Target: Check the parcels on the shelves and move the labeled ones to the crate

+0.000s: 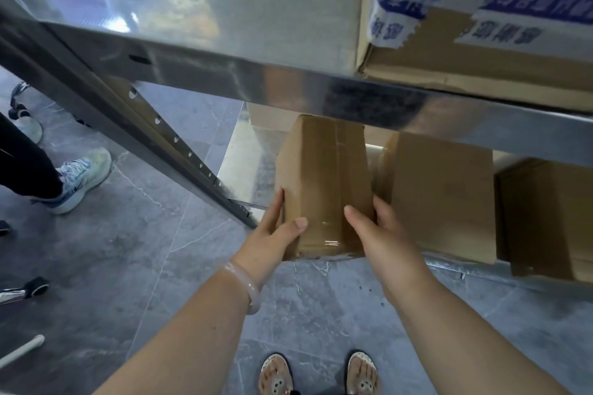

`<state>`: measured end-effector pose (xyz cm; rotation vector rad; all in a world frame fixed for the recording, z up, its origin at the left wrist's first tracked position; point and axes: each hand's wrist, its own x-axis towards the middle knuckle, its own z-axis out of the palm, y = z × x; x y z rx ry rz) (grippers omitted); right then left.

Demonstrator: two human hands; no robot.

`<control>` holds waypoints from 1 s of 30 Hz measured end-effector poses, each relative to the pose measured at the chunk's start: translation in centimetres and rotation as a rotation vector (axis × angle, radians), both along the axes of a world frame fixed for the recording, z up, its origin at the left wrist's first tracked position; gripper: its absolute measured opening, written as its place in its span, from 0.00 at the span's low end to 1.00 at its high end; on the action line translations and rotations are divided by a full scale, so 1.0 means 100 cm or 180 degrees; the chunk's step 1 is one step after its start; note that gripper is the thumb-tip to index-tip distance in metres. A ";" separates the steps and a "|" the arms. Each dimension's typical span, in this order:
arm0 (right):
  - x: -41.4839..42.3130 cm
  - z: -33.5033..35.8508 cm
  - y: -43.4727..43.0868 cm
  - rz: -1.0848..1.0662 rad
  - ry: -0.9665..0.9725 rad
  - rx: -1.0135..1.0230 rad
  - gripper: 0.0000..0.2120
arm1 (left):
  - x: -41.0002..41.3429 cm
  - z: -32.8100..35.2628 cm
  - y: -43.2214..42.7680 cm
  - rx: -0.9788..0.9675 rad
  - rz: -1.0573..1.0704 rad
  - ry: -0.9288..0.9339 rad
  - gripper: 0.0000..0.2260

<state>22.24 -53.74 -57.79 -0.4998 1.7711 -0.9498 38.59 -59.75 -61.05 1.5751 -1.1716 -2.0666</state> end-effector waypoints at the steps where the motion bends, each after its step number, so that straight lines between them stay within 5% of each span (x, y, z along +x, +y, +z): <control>1: 0.001 0.000 0.000 0.0005 -0.0027 -0.0059 0.15 | 0.001 -0.001 0.000 0.0080 0.0083 0.0048 0.29; 4: 0.007 -0.001 0.004 0.0080 0.0126 -0.0162 0.22 | 0.004 0.002 0.003 -0.0236 0.0217 -0.0200 0.20; 9: 0.027 0.004 0.012 0.0620 0.0368 -0.0269 0.25 | 0.004 0.002 0.001 -0.1408 0.0173 -0.1211 0.23; 14: 0.035 0.001 0.011 0.1009 0.0408 -0.0369 0.21 | -0.001 0.007 -0.010 -0.1304 -0.0327 -0.1629 0.46; 18: 0.028 0.005 0.013 0.1161 0.0357 -0.0332 0.21 | 0.003 0.014 -0.015 -0.1162 -0.0363 -0.1441 0.42; 22: 0.016 0.013 0.019 0.0815 0.0809 -0.0350 0.25 | 0.015 0.035 -0.007 -0.0801 0.0234 -0.0564 0.24; 30: 0.017 0.064 0.026 0.0844 0.0549 -0.0168 0.34 | 0.044 0.081 0.042 -0.0193 0.0774 -0.0194 0.21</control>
